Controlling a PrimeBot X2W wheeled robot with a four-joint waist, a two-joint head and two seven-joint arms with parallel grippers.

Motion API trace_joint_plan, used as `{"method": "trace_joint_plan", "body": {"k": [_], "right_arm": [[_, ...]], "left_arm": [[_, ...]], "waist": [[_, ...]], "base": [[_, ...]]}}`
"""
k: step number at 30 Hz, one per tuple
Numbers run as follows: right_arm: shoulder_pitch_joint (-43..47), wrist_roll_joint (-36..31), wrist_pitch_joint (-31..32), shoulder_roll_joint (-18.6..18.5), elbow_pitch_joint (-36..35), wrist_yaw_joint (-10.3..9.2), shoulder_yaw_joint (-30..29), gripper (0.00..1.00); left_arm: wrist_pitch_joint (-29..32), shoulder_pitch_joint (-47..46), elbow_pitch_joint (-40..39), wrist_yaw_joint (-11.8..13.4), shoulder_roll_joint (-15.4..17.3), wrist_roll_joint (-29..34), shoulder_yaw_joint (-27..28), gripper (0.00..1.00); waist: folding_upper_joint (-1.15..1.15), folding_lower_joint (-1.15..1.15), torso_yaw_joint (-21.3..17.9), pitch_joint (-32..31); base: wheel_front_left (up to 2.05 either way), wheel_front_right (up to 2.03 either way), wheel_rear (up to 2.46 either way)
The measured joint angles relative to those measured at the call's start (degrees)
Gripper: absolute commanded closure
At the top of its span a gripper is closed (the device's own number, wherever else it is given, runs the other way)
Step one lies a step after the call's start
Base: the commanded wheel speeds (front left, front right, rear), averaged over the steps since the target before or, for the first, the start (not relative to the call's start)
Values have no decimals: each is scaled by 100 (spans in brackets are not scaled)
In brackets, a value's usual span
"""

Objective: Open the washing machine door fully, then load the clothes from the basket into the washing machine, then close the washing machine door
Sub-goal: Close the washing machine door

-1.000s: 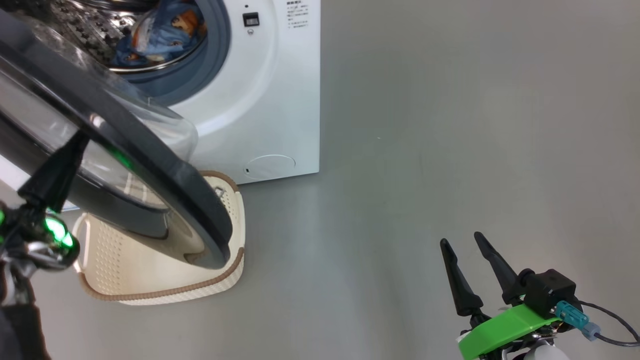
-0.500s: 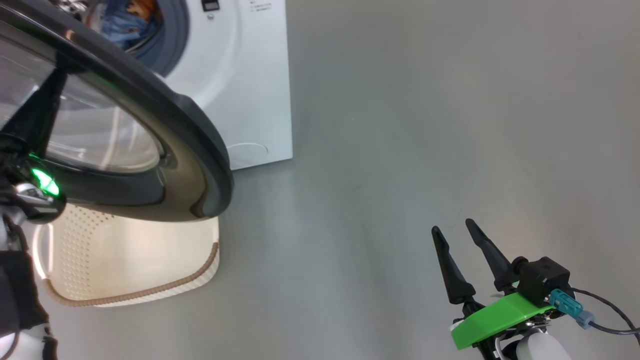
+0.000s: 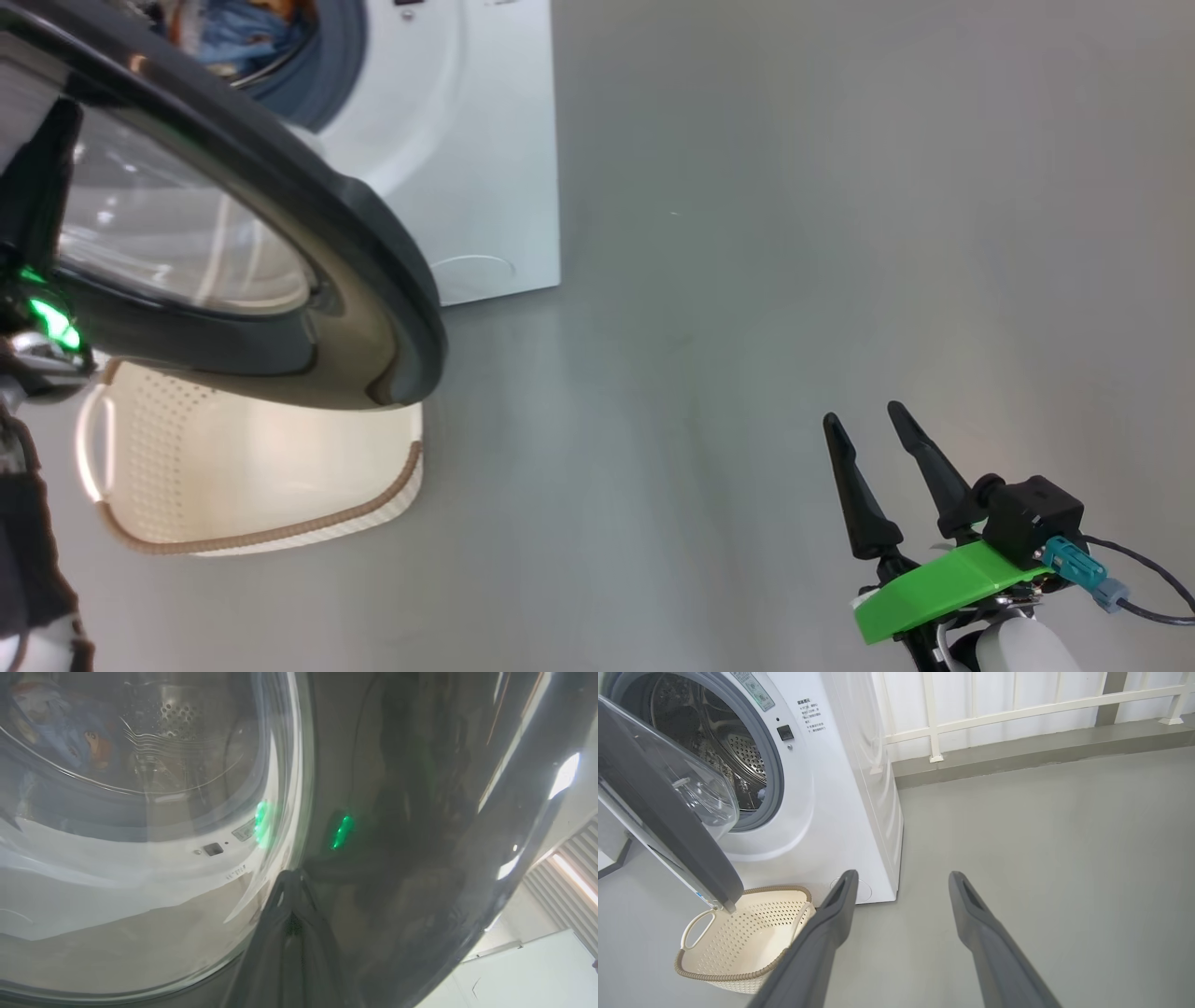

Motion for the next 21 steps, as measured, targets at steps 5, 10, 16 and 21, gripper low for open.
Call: {"method": "trace_joint_plan", "body": {"k": [5, 10, 16, 21], "right_arm": [[7, 0, 0, 2, -10, 0, 0, 0], [17, 0, 0, 3, -7, 0, -8, 0], [114, 66, -1, 4, -8, 0, -8, 0], [254, 80, 0, 4, 15, 0, -13, 0]], "left_arm": [[-201, 409, -380, 0, 32, -5, -142, 100], [-541, 716, -789, 0, 140, 111, -300, 100], [-1081, 1255, -1508, -1, 402, 533, -877, 100], [-1673, 1679, -1892, -14, 714, 845, -1333, 100]], "waist": [[0, 0, 198, -143], [0, 0, 335, -318], [0, 0, 474, -560], [0, 0, 575, -749]], "base": [[0, 0, 0], [0, 0, 0], [0, 0, 0], [0, 0, 0]]}}
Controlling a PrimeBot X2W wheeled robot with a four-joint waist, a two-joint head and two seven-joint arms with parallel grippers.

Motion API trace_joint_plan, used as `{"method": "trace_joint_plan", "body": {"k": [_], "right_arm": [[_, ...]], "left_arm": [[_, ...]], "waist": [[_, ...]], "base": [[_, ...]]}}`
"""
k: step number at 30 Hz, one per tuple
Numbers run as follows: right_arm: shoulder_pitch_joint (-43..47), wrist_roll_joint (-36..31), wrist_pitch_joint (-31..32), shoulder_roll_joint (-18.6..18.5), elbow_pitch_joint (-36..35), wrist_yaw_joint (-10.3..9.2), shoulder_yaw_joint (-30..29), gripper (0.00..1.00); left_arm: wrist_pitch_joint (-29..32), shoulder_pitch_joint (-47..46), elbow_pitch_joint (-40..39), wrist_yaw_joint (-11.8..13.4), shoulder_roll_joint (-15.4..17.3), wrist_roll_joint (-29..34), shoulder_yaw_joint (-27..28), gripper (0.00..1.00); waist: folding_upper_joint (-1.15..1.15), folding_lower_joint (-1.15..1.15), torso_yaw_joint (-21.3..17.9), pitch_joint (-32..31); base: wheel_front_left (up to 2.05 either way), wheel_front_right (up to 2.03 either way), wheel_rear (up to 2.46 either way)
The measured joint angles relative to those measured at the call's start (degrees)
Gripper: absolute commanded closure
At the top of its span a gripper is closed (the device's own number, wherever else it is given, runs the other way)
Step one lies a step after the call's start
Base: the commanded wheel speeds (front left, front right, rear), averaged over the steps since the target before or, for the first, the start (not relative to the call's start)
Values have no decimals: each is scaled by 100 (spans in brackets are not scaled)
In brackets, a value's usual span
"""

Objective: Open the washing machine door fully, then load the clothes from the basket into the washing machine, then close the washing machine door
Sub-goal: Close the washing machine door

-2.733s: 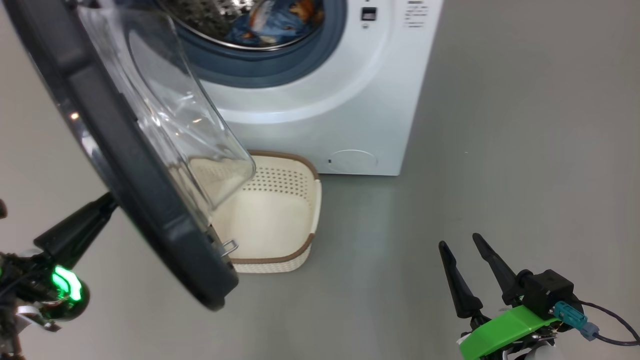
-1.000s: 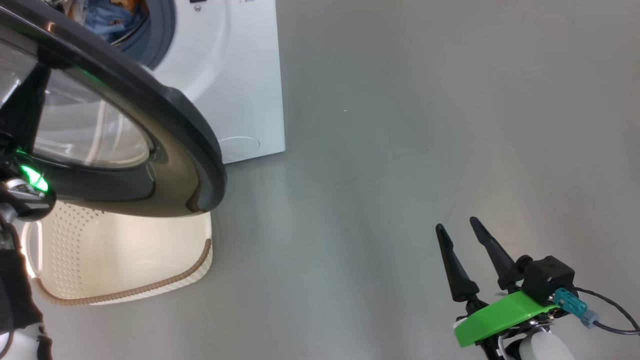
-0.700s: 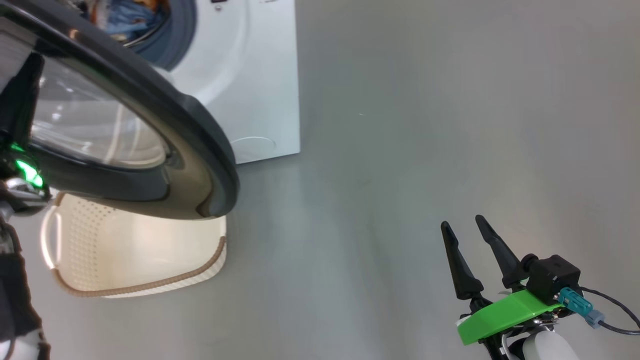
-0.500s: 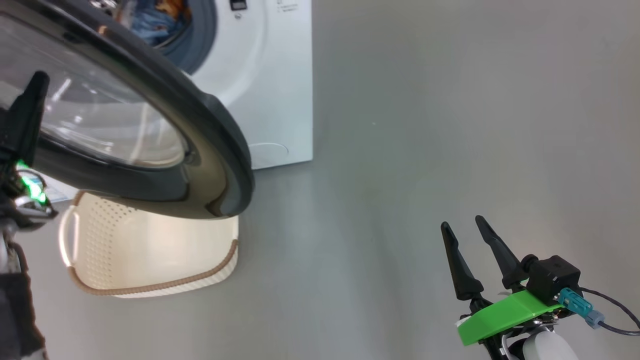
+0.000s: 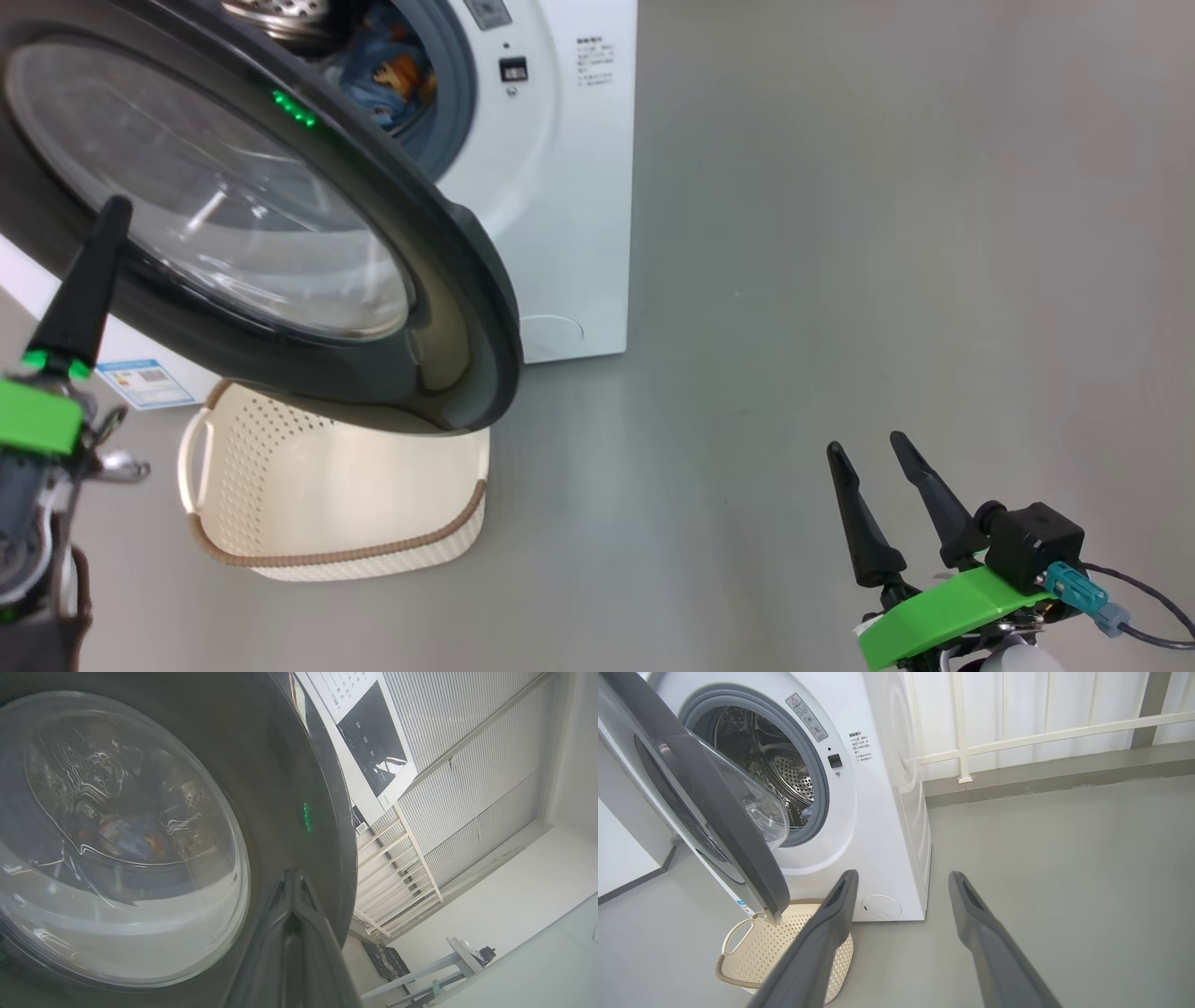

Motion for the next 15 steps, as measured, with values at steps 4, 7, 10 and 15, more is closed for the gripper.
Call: {"method": "trace_joint_plan", "body": {"k": [4, 7, 10, 15], "right_arm": [[22, 7, 0, 0, 0, 0, -1, 0], [96, 9, -1, 0, -2, 0, -1, 0], [143, 15, 0, -4, 1, 0, -3, 0], [224, 14, -1, -23, 0, 0, 0, 0]], "left_arm": [[-653, 354, -182, -2, 353, 372, -380, 100], [-1206, 680, -202, -3, 615, 751, -744, 78], [-1817, 968, -125, -4, 891, 1239, -1144, 0], [-2757, 1200, 271, -27, 1143, 1902, -1629, 0]], "waist": [[0, 0, 61, -117], [0, 0, 100, -183], [0, 0, 134, -238], [0, 0, 173, -318]], "base": [[0, 0, 0], [0, 0, 0], [0, 0, 0], [0, 0, 0]]}}
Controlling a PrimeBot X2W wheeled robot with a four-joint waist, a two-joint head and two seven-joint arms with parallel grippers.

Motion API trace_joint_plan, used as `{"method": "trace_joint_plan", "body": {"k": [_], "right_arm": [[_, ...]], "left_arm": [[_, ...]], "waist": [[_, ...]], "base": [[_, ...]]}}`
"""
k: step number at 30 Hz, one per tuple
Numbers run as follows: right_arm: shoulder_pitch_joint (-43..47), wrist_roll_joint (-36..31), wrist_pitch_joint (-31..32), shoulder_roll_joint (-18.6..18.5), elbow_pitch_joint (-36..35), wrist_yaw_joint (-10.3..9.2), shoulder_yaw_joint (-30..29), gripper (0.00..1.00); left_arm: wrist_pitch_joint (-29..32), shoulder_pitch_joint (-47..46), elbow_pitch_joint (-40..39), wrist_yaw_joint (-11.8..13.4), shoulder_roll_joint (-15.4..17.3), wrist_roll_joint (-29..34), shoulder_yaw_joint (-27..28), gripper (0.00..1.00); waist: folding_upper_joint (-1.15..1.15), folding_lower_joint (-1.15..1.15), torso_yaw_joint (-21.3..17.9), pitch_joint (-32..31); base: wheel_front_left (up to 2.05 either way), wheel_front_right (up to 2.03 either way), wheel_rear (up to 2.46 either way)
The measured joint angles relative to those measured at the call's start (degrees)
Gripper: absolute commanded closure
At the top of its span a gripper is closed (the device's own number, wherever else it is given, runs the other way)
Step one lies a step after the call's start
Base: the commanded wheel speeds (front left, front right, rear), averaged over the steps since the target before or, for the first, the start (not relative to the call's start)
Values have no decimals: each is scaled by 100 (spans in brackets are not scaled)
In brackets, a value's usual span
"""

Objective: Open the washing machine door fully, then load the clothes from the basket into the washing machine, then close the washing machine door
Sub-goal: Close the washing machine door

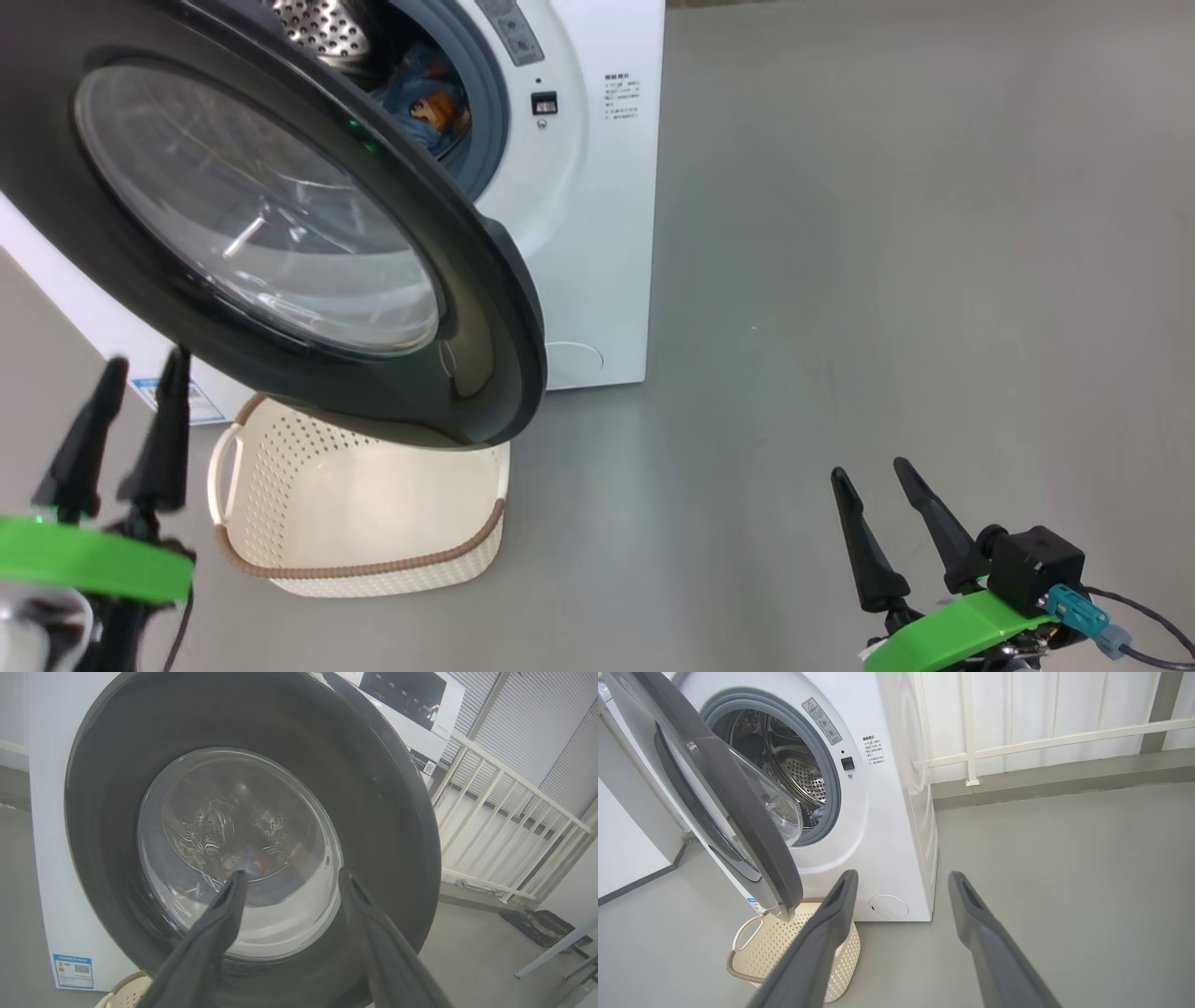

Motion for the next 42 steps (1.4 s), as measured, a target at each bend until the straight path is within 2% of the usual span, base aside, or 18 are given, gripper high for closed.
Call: {"method": "trace_joint_plan", "body": {"k": [6, 16, 20, 27, 33, 42], "right_arm": [[19, 0, 1, -15, 1, 0, 8, 0], [185, 0, 1, -25, -8, 0, 9, 0], [216, 0, 1, -29, -42, 0, 11, 0], [223, -1, 1, -30, -74, 0, 13, 0], [224, -18, 1, -32, -88, 0, 13, 0], [224, -29, 1, -33, -140, 0, 7, 0]], "left_arm": [[-298, 270, 443, 87, 9, 1126, 35, 0], [-338, 975, 188, 359, -503, 2904, 683, 0], [-338, 1311, 104, 363, -799, 3271, 829, 0], [-338, 1556, -8, 366, -1124, 3851, 1034, 0], [-338, 1842, -91, 461, -1573, 4199, 1332, 0], [-338, 2092, -49, 252, -1876, 4367, 1544, 0]], "waist": [[0, 0, 12, -110], [0, 0, 18, -250], [0, 0, 16, -251], [0, 0, 5, -197], [0, 0, -31, -209], [0, 0, -89, -235]], "base": [[0, 0, 0], [0, 0, 0], [0, 0, 0], [0, 0, 0], [0, 0, 0], [0, 0, 0]]}}
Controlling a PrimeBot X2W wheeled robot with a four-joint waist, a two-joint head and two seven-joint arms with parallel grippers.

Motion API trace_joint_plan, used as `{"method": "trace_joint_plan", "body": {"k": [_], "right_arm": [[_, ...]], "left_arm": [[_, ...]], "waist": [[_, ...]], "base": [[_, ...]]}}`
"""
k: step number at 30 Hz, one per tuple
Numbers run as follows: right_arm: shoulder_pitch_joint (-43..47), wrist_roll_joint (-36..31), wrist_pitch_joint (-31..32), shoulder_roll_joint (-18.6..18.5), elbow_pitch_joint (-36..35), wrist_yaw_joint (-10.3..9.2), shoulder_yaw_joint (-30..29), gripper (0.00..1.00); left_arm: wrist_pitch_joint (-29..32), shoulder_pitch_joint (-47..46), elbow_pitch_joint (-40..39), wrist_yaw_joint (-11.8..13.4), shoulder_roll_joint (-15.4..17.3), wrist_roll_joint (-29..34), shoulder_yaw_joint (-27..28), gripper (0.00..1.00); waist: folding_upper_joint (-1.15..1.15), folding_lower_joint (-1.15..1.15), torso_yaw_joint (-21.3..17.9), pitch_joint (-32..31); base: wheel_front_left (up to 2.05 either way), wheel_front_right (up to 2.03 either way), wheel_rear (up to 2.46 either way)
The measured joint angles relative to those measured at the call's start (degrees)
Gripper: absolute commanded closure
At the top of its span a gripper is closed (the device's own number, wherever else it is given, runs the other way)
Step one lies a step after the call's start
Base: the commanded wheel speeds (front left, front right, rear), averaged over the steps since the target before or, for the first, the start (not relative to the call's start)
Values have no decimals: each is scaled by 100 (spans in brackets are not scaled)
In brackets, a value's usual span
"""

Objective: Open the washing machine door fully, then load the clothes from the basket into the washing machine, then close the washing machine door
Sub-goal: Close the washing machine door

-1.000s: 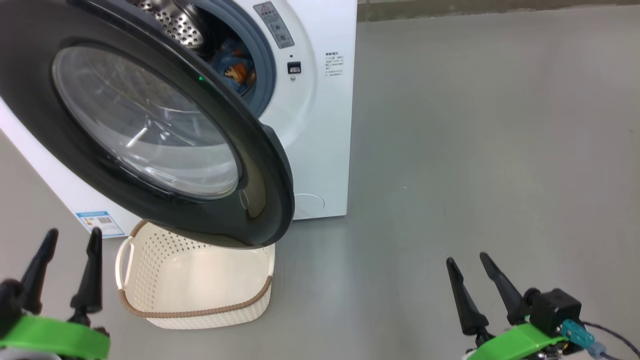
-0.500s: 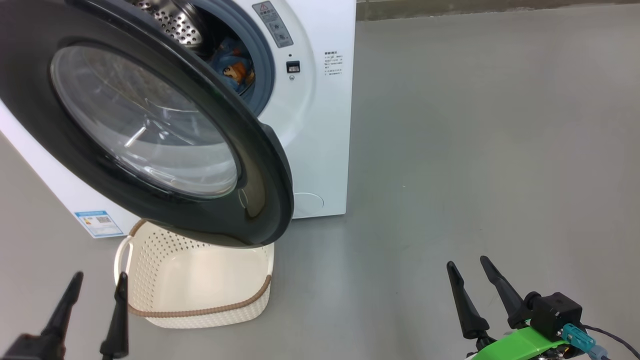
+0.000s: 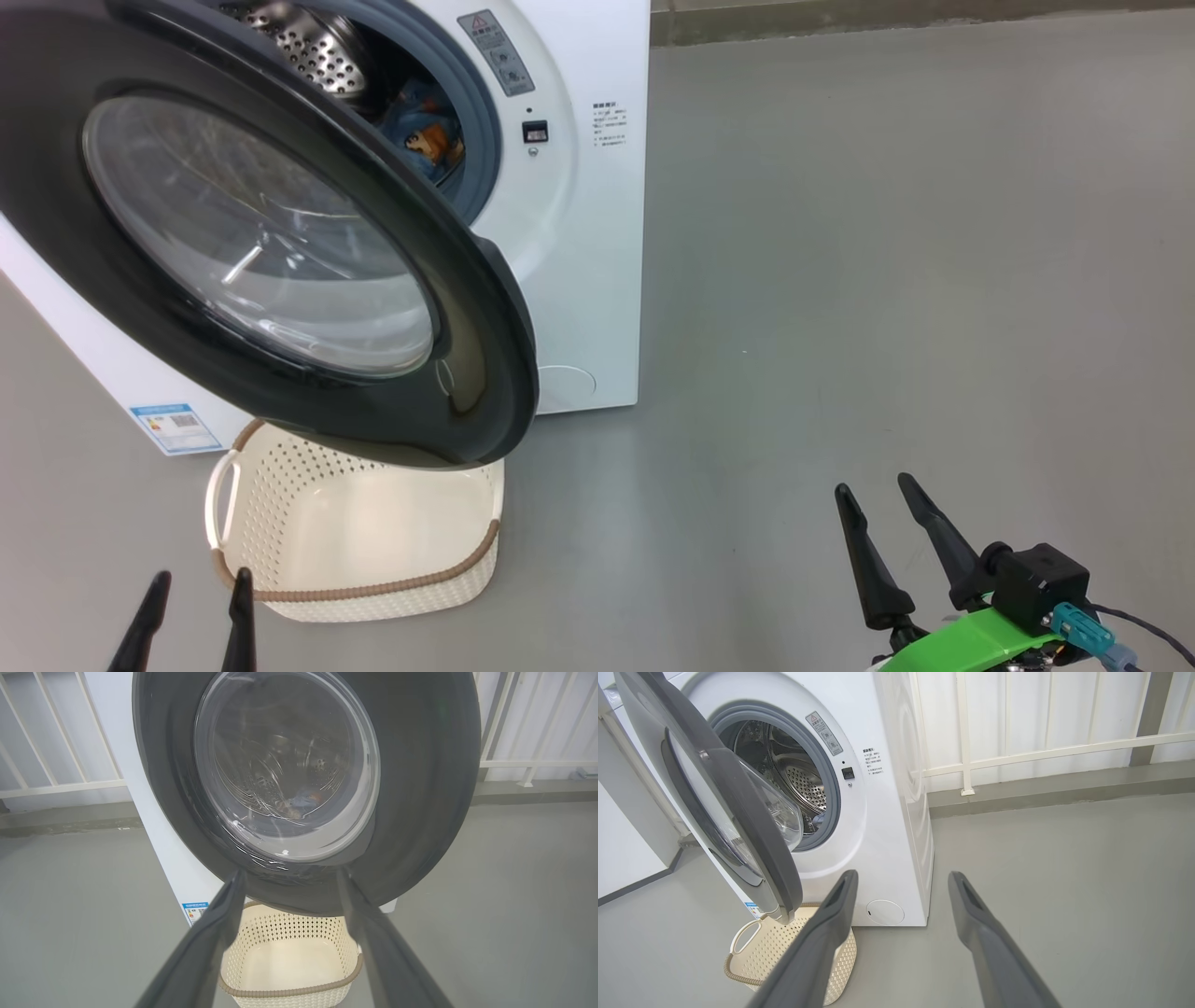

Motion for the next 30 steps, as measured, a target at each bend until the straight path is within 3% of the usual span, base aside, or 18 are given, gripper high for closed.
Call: {"method": "trace_joint_plan", "body": {"k": [30], "right_arm": [[-3, -30, 0, -14, -24, 0, 13, 0]], "left_arm": [[0, 168, 134, -209, -445, 324, 357, 0]], "waist": [[0, 0, -8, 42]], "base": [[0, 0, 0]]}}
